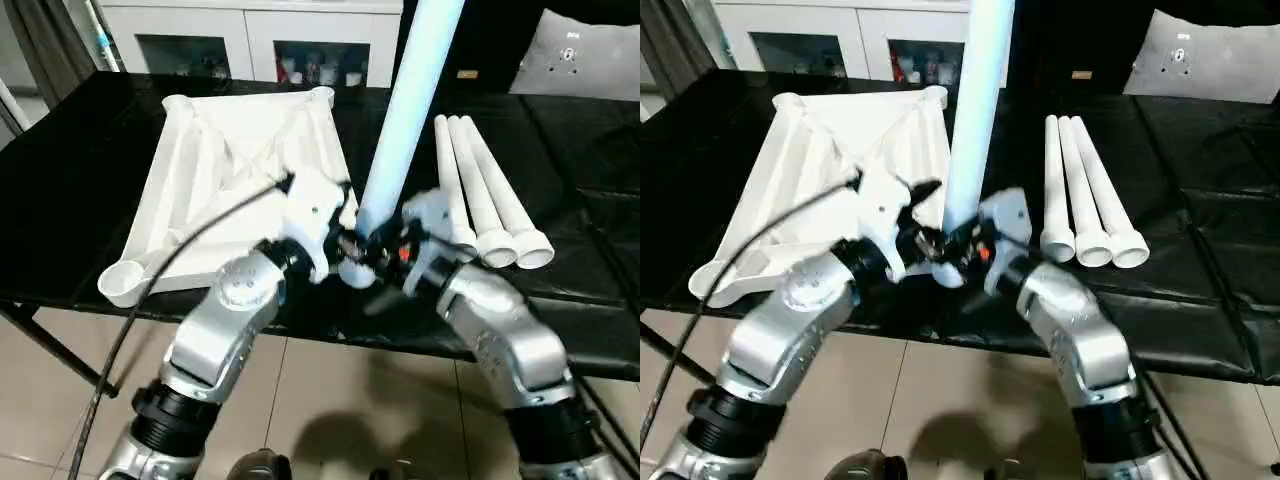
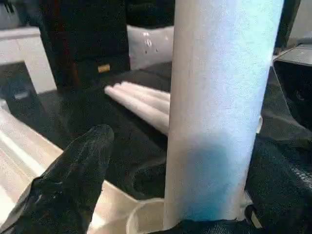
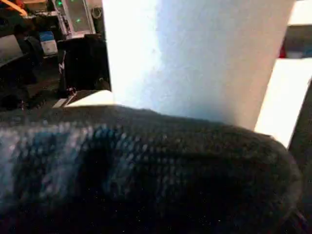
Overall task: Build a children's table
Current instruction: Pick table leg
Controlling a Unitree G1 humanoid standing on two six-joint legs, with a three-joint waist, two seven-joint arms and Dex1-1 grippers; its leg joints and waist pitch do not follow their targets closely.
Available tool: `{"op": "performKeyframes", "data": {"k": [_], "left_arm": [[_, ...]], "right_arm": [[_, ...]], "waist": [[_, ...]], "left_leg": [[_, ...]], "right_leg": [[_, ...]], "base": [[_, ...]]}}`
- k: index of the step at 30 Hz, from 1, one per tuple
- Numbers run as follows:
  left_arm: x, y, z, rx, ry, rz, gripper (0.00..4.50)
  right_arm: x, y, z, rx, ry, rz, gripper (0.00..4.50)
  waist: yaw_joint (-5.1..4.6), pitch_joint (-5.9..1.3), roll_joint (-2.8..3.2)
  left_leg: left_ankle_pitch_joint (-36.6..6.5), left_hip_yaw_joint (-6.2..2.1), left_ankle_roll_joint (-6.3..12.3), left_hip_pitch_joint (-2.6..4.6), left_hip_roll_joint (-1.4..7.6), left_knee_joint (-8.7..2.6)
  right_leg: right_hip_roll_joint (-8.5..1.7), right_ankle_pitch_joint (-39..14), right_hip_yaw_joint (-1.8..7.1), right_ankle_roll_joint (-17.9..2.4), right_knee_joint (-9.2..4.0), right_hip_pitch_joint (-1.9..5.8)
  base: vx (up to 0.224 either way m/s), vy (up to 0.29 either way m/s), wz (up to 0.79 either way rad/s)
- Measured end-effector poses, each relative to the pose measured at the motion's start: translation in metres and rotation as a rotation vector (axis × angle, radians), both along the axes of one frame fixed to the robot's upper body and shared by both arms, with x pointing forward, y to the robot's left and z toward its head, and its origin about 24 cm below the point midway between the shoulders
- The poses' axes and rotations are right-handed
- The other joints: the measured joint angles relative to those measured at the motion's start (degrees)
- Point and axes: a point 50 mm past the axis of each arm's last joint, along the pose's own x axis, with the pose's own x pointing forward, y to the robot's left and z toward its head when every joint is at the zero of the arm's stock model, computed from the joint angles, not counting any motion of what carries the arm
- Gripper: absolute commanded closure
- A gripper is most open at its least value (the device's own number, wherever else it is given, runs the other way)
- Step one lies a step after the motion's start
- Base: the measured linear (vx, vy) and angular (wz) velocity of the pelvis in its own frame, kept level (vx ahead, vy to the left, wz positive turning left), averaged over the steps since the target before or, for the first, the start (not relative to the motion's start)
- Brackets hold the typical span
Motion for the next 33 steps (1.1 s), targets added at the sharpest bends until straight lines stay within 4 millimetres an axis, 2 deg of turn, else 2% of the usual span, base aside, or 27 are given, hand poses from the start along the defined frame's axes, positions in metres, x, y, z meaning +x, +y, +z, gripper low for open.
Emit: {"op": "performKeyframes", "data": {"k": [2,4,7,10,12,15,18,19,20,24,33], "left_arm": [[-0.002,-0.002,-0.002,-0.002,-0.004,-0.021,0.59],[-0.002,-0.002,-0.006,-0.004,-0.001,-0.026,0.94],[-0.003,-0.003,-0.011,0.003,-0.003,-0.042,1.08],[-0.003,-0.003,-0.013,0.007,-0.013,-0.047,1.47],[-0.003,-0.004,-0.014,0.014,-0.017,-0.058,1.47],[-0.003,-0.004,-0.016,0.011,-0.011,-0.069,1.82],[-0.003,-0.005,-0.017,-0.005,0.003,-0.089,1.92],[-0.003,-0.005,-0.016,-0.007,0.003,-0.09,2.23],[-0.003,-0.005,-0.016,-0.009,0.004,-0.091,2.32],[-0.003,-0.005,-0.016,-0.031,0.013,-0.09,2.53],[-0.002,-0.004,-0.017,-0.032,0.02,-0.087,2.55]], "right_arm": [[-0.001,0.0,-0.002,0.007,-0.008,-0.001,2.59],[-0.003,-0.001,-0.006,0.013,-0.003,-0.003,2.59],[-0.003,-0.001,-0.011,0.013,0.009,0.003,2.59],[-0.002,-0.001,-0.013,0.015,0.004,0.008,2.59],[-0.002,-0.001,-0.014,0.017,0.006,0.01,2.59],[-0.002,-0.001,-0.016,0.015,0.006,0.016,2.59],[-0.002,-0.001,-0.016,0.014,0.001,0.016,2.59],[-0.002,-0.002,-0.016,0.014,-0.002,0.017,2.59],[-0.002,-0.002,-0.016,0.014,-0.002,0.018,2.59],[-0.002,-0.002,-0.015,0.014,-0.01,0.016,2.59],[0.0,-0.002,-0.016,0.001,-0.02,0.016,2.59]], "waist": [[0.02,-0.02,0.02],[-0.02,-0.03,0.01],[-0.08,-0.03,0.01],[-0.13,-0.03,0.01],[-0.12,-0.03,0.02],[-0.12,-0.04,0.01],[-0.1,-0.04,0.01],[-0.1,-0.05,0.01],[-0.1,-0.05,0.0],[-0.09,-0.06,-0.01],[-0.1,-0.06,0.0]], "left_leg": [[0.0,0.0,0.0,0.02,0.0,0.0],[0.0,0.0,0.0,0.03,0.0,0.0],[0.0,0.0,0.0,0.03,0.0,0.0],[0.0,0.0,0.0,0.05,0.01,0.0],[0.0,0.01,0.0,0.04,0.01,0.0],[0.0,0.04,0.0,0.05,0.01,0.0],[0.0,0.07,0.0,0.04,0.01,0.0],[0.0,0.07,0.0,0.04,0.01,0.0],[0.0,0.07,0.0,0.04,0.01,0.0],[0.01,0.08,0.01,0.04,0.01,0.01],[0.01,0.09,0.01,0.04,0.02,0.01]], "right_leg": [[0.0,0.0,0.0,0.0,0.0,0.02],[0.0,0.01,0.0,0.0,0.01,0.02],[0.0,0.05,0.0,0.01,0.0,0.01],[0.0,0.11,0.0,0.03,0.01,0.02],[-0.01,0.14,0.0,0.03,0.0,0.02],[-0.02,0.16,0.01,0.02,0.0,0.02],[-0.04,0.18,0.01,0.0,0.0,0.02],[-0.04,0.19,0.01,0.0,0.01,0.02],[-0.04,0.19,0.01,0.0,0.01,0.02],[-0.05,0.19,0.01,0.0,0.01,0.02],[-0.05,0.19,0.0,0.0,0.01,0.02]], "base": [[0.0,0.0,0.0],[0.0,0.0,0.0],[0.0,0.0,0.0],[0.0,0.0,0.0],[0.0,0.0,0.0],[0.0,0.0,0.0],[0.0,0.0,0.0],[0.0,0.0,0.0],[0.0,0.0,0.0],[0.0,0.0,0.0],[0.0,0.0,0.0]]}}
